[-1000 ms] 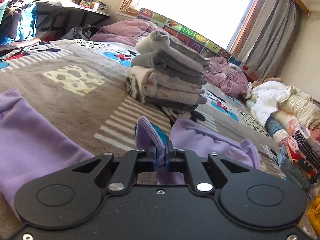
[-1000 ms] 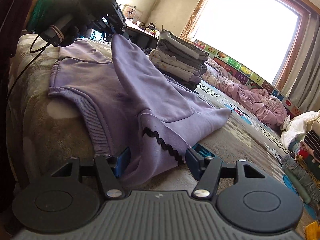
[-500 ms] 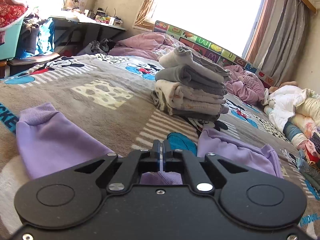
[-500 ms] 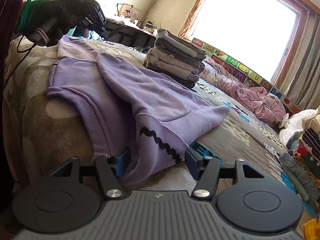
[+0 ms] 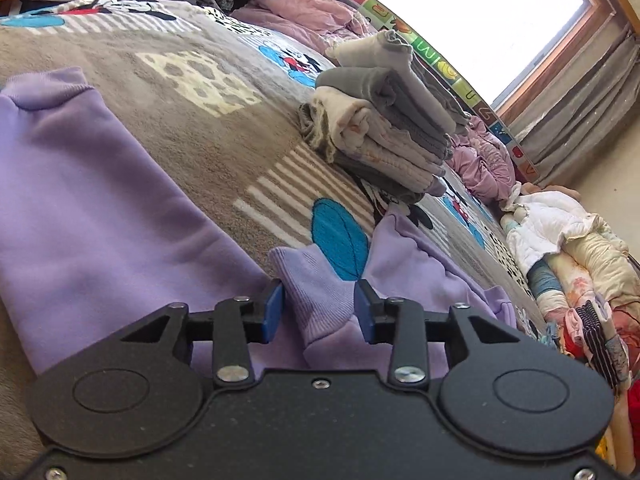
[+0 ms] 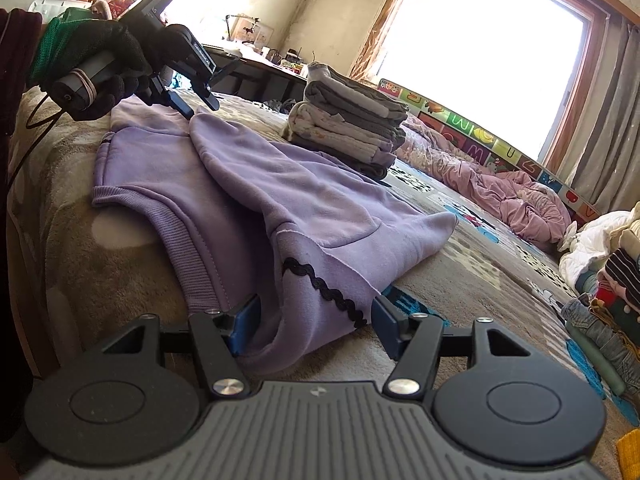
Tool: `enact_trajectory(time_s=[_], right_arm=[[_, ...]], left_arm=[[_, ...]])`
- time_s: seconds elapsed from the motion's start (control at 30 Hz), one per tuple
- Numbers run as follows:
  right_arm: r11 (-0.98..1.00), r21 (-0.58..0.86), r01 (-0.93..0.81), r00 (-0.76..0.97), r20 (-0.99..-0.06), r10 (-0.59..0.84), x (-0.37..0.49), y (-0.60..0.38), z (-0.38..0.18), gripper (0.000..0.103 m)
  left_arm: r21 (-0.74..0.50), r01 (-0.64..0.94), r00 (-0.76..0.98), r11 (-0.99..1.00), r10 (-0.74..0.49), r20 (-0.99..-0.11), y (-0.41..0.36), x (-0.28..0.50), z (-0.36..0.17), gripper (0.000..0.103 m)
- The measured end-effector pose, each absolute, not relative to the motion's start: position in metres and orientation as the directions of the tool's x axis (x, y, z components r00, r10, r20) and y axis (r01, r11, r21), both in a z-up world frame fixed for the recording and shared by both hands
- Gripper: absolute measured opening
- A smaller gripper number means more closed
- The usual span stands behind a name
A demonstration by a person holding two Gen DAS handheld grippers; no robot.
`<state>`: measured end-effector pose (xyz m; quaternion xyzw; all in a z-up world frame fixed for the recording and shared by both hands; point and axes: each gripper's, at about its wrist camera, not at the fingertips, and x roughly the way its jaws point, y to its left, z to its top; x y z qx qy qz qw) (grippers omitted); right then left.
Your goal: Fold clothes
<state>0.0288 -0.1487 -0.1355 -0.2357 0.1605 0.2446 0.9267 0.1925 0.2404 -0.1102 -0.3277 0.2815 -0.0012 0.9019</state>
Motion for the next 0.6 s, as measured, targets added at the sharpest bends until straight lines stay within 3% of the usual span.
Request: enact_trajectory(time_s=[0.03, 0.07, 0.1, 0.2, 0.37, 0.43, 0.47, 0.53, 0.6], right_arm=[[0.769, -0.358, -0.529, 0.828, -0.414, 0.378, 0.03, -0.149, -0.136, 0.062], [0.77, -0.356, -0.53, 0.828, -0.415, 0.378, 0.03, -0.149, -0.137, 0.062], [0.77, -0.355, -0.53, 0.827, -0.417, 0.378, 0.031, -0.149, -0.137, 0.062], [0.769, -0.353, -0.533, 0.824, -0.423, 0.376, 0.033, -0.149, -0.138, 0.061], [0.768, -0.351, -0.535, 0.821, -0.43, 0.375, 0.034, -0.149, -0.138, 0.06], [0.765, -0.358, -0.535, 0.822, -0.43, 0.373, 0.033, -0.149, -0.139, 0.06], [0.765, -0.36, -0.533, 0.823, -0.43, 0.371, 0.033, -0.149, -0.139, 0.06], [0.763, -0.366, -0.533, 0.823, -0.432, 0.368, 0.033, -0.148, -0.138, 0.06], [0.757, -0.376, -0.535, 0.824, -0.429, 0.37, 0.03, -0.148, -0.136, 0.061]], left_arm=[[-0.565, -0.163, 0.842, 0.809, -0.185, -0.508, 0.233, 0.195, -0.11, 0.022], [-0.505, -0.156, 0.847, 0.849, -0.149, -0.511, 0.225, 0.196, -0.107, 0.004], [-0.45, -0.147, 0.856, 0.881, -0.115, -0.504, 0.218, 0.195, -0.103, 0.004], [-0.406, -0.098, 0.931, 0.909, -0.061, -0.361, 0.218, 0.172, -0.08, 0.004], [-0.333, -0.212, 0.885, 0.919, 0.036, -0.465, 0.231, 0.178, -0.097, 0.003], [-0.303, -0.2, 0.863, 0.932, 0.022, -0.505, 0.227, 0.184, -0.101, 0.003], [-0.278, -0.205, 0.848, 0.938, 0.029, -0.529, 0.224, 0.187, -0.103, 0.004], [-0.231, -0.214, 0.82, 0.949, 0.046, -0.571, 0.219, 0.192, -0.106, 0.015], [-0.233, -0.237, 0.83, 0.943, 0.072, -0.553, 0.222, 0.188, -0.102, 0.041]])
